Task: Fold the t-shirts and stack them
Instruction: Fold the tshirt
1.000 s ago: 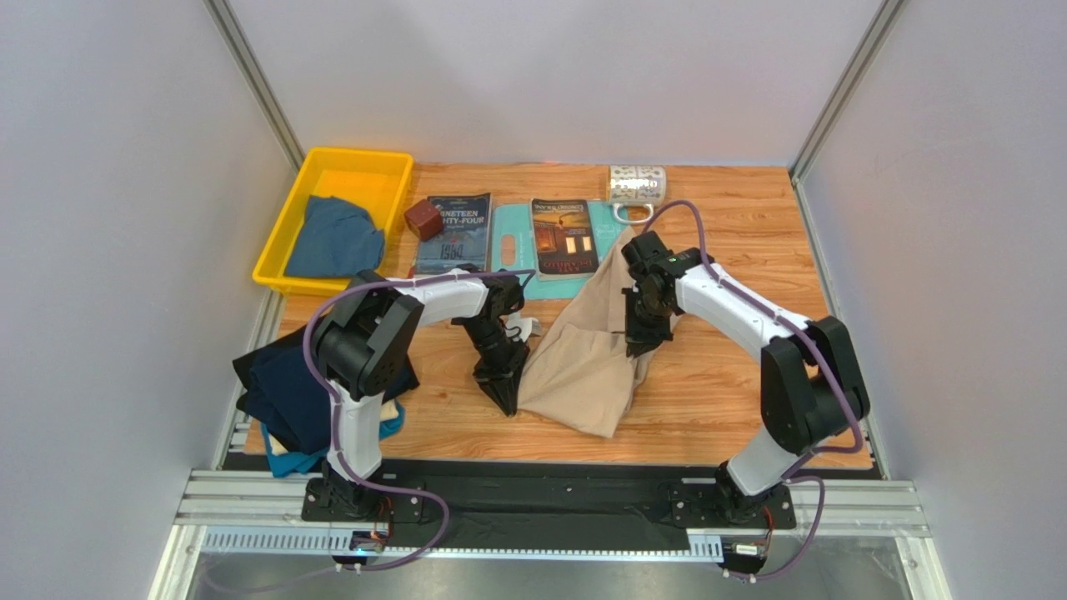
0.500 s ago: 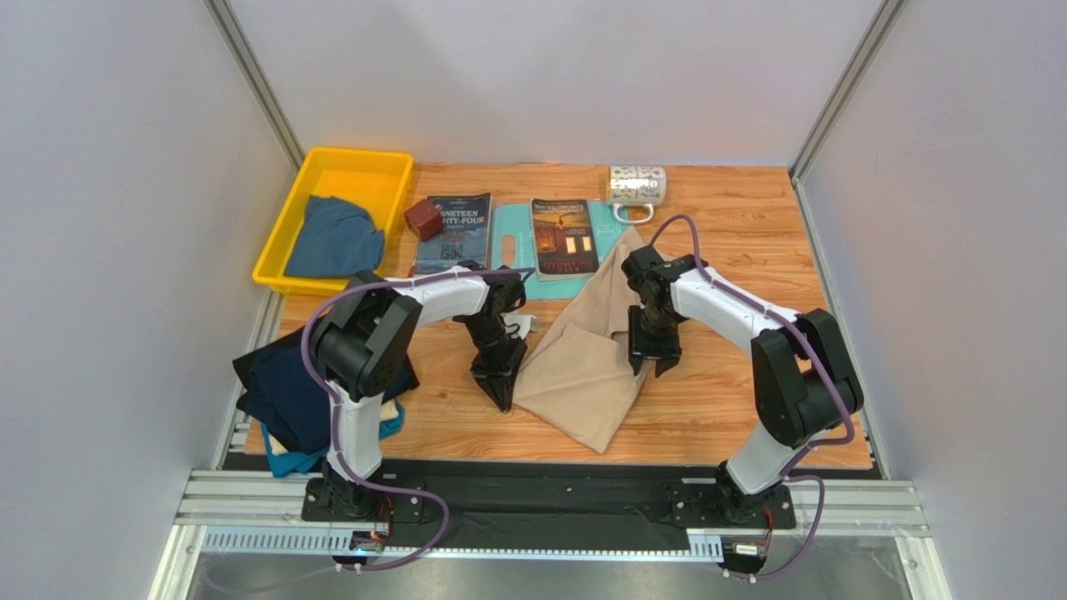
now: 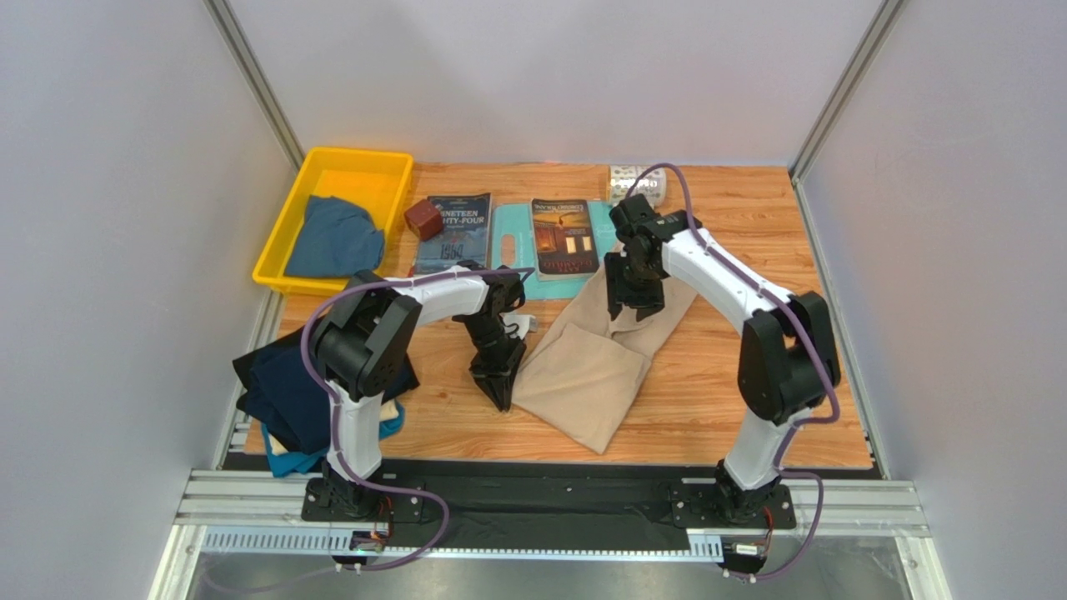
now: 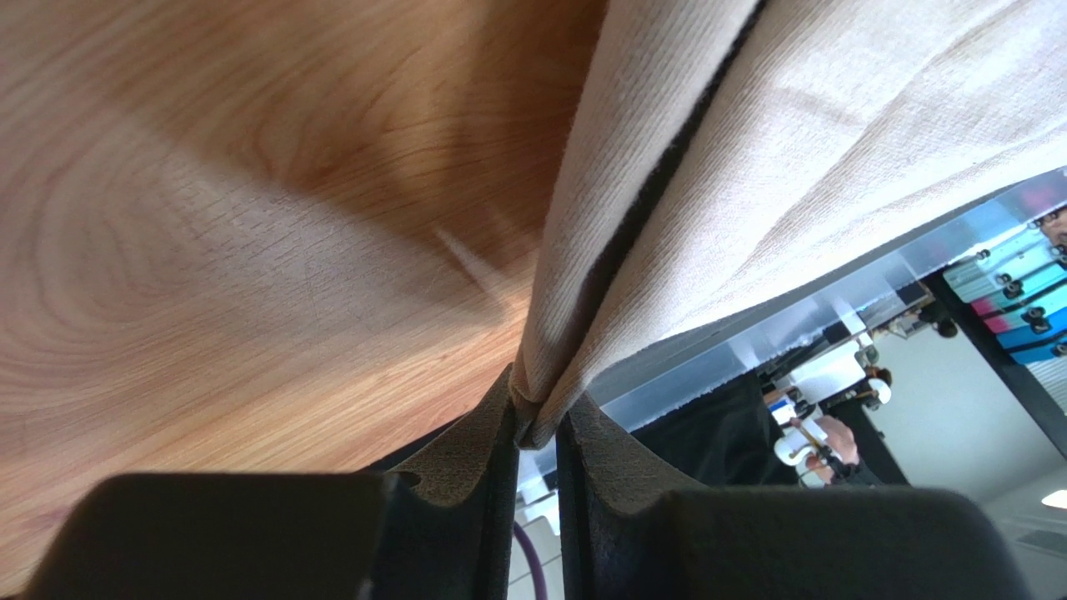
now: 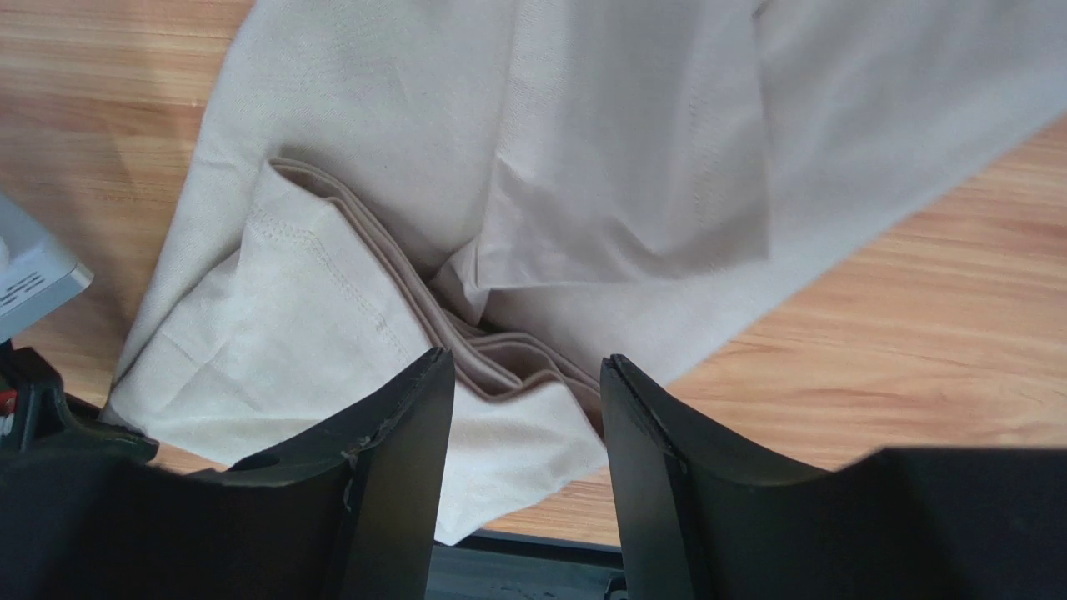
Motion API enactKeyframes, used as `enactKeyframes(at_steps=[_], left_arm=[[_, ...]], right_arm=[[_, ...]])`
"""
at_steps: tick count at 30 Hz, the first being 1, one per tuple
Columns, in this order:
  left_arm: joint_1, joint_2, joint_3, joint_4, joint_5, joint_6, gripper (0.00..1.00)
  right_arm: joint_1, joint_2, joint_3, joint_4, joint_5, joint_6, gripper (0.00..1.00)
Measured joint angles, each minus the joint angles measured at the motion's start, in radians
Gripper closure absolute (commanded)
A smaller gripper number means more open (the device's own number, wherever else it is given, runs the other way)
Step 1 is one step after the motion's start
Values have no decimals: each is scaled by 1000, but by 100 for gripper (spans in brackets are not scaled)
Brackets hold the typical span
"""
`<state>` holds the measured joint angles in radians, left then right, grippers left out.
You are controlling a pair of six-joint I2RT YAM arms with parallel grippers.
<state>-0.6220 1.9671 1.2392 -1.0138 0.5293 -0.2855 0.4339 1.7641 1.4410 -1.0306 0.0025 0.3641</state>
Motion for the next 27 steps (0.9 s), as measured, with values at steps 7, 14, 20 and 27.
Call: enactKeyframes(at_steps=[7, 14, 20, 27], left_arm=[[0, 0, 0, 0, 0, 1, 78], [0, 1, 0, 0, 5, 1, 79], [0, 9, 0, 0, 11, 2, 79], [0, 37, 9, -5, 12, 4, 79]], right_arm=[[0, 161, 32, 26, -92, -33, 48], [0, 182, 37, 44, -166, -47, 48], [6, 197, 43, 56, -210, -47, 48], [22, 231, 55, 66, -245, -48, 49]])
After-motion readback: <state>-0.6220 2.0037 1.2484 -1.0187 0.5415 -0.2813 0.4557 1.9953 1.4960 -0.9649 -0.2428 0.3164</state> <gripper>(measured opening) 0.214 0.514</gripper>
